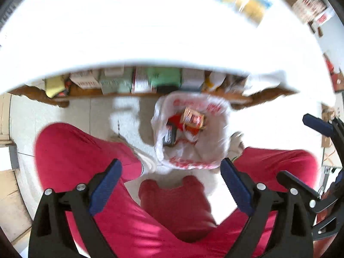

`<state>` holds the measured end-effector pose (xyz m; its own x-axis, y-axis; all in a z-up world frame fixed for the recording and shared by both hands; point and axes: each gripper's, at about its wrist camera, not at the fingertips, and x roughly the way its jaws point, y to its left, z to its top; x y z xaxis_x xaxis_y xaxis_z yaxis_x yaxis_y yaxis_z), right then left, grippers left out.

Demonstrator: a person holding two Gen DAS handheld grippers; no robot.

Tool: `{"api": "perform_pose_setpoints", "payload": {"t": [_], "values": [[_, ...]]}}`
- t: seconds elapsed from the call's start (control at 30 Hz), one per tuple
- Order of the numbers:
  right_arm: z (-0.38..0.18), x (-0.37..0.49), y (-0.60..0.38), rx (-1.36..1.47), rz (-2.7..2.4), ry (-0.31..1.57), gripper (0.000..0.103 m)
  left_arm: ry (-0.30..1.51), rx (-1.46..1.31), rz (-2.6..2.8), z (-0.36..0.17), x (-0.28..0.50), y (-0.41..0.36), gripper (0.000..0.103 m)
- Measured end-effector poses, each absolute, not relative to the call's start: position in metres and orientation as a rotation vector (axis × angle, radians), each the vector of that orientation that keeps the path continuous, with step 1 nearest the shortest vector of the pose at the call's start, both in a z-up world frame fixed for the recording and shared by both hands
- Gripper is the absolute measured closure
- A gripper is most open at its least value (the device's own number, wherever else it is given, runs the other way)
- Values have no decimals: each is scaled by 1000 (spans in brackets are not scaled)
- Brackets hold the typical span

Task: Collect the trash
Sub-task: 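Raise both tools back over the table toward the medicine box and wrapper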

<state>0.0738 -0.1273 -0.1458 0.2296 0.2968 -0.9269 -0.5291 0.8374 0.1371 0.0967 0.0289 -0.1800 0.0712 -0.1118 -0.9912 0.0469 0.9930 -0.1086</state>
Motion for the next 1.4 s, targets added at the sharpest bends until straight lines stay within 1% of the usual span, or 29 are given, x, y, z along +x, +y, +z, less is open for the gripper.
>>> {"api": "perform_pose_setpoints", "payload": {"t": [0.07, 0.17, 0.27, 0.4, 0.57, 0.8, 1.03, 1.27, 1.4], "values": [[-111, 83, -131, -261, 618, 1166, 7, 1461, -74, -114, -151, 103, 25, 9], [-53, 103, -135, -334, 701, 1106, 7, 1408, -82, -68, -106, 119, 19, 9], [-8, 123, -140, -418, 748, 1037, 7, 1345, -103, 2, -66, 134, 17, 9], [31, 156, -152, -473, 769, 1001, 7, 1325, -211, 29, -31, 156, 16, 8], [58, 203, -162, -474, 820, 1020, 7, 1295, -223, 78, -8, 176, 6, 8], [52, 246, -156, -560, 838, 1060, 7, 1298, -211, 111, -1, 197, -8, 8], [26, 273, -145, -593, 863, 1115, 7, 1366, -238, 123, -33, 218, -18, 8], [-16, 292, -126, -671, 868, 1204, 7, 1406, -327, 162, -65, 230, -10, 8], [-39, 307, -122, -660, 864, 1230, 7, 1430, -334, 198, -83, 241, -9, 8]]}}
